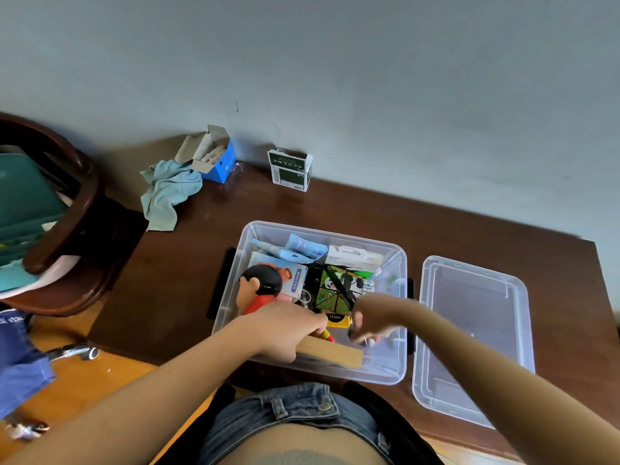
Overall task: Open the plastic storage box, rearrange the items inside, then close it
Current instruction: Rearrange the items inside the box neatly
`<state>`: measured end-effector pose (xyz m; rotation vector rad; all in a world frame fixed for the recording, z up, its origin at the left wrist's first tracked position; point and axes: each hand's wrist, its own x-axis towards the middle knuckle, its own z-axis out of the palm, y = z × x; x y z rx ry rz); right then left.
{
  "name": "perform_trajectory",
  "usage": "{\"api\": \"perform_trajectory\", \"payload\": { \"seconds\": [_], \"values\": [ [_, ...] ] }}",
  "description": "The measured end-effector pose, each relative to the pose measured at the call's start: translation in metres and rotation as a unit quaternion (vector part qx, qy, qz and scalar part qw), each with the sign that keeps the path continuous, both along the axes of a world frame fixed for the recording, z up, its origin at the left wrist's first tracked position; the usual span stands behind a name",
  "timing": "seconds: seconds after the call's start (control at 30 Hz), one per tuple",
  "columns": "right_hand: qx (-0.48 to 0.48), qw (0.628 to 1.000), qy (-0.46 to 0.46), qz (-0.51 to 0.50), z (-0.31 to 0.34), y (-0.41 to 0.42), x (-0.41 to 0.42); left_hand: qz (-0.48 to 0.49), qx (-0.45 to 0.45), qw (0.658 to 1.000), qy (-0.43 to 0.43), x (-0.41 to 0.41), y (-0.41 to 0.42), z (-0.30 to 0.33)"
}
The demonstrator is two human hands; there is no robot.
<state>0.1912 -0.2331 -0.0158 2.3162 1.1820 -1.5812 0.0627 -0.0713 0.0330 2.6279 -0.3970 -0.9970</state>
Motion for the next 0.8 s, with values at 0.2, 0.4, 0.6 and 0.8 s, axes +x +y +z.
{"api": "perform_trajectory", "payload": {
  "seconds": [0.2,0.4,0.6,0.8],
  "values": [
    [0.217,0.951,-0.055,-0.213,0.045,0.042,0.012,-0.002,-0.017,1.000,-0.020,-0.001,0.000,-0.002],
    [0.050,0.988,0.039,-0.138,0.033,0.034,0.001,0.100,-0.094,0.990,-0.024,0.000,0.016,0.001],
    [-0.080,0.982,0.088,-0.148,0.009,0.007,0.002,0.279,-0.158,0.942,-0.096,0.003,0.039,0.008],
    [-0.071,0.977,0.109,-0.170,-0.024,-0.002,-0.026,0.353,-0.224,0.901,-0.116,-0.004,0.046,0.011]
  ]
}}
